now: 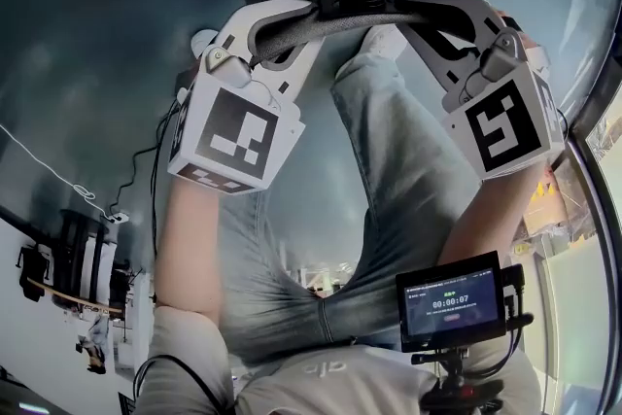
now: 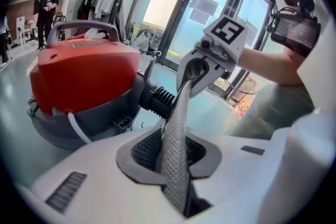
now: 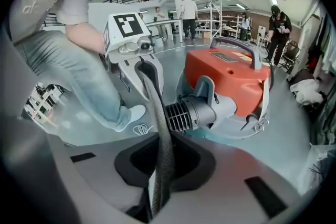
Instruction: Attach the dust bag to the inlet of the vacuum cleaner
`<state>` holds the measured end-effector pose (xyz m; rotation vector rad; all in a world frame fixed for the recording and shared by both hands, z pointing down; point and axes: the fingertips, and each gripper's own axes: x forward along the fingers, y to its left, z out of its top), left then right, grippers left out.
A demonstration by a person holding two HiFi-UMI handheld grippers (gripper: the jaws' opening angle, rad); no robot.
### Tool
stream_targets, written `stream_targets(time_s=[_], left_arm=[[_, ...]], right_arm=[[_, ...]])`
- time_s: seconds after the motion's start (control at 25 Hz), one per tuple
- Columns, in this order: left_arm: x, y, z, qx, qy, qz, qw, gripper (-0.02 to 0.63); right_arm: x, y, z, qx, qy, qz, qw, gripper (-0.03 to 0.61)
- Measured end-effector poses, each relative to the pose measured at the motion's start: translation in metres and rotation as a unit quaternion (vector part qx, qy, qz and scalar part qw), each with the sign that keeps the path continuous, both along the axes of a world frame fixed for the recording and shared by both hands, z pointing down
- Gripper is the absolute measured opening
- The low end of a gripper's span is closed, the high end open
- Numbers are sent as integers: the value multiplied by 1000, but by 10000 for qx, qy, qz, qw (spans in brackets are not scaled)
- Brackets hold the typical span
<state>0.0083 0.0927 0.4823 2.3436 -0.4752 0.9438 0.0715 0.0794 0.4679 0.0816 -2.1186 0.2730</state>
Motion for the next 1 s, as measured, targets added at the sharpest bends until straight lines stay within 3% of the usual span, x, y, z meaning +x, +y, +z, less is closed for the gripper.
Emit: stream_targets(time_s=[0.12,0.28,0.44,0.56,0.64,0.92,1.0], left_arm=[[-4,-4,-13,55,249,-5,9997,92],[6,-4,-13,142,381,95,9991,92],[8,-18,-6,210,202,20,9996,62],[12,-24,-6,777,-136,300,9964,58],[16,-22,-5,887,-146,366,9953,59],[16,-16,-5,973,60,260,9949,46],[16,-15,-6,1019,6,248,9945,41]], right_arm=[[0,1,1,-23,24,-42,10000,40],[-2,0,3,8,52,-105,9999,40],[-4,-1,3,-3,-20,-59,10000,40],[1,2,3,-101,-44,-15,9999,37],[5,6,6,-101,-7,-8,9999,35],[7,-6,2,1120,498,-565,9908,38],[6,-8,3,957,323,-337,9943,38]])
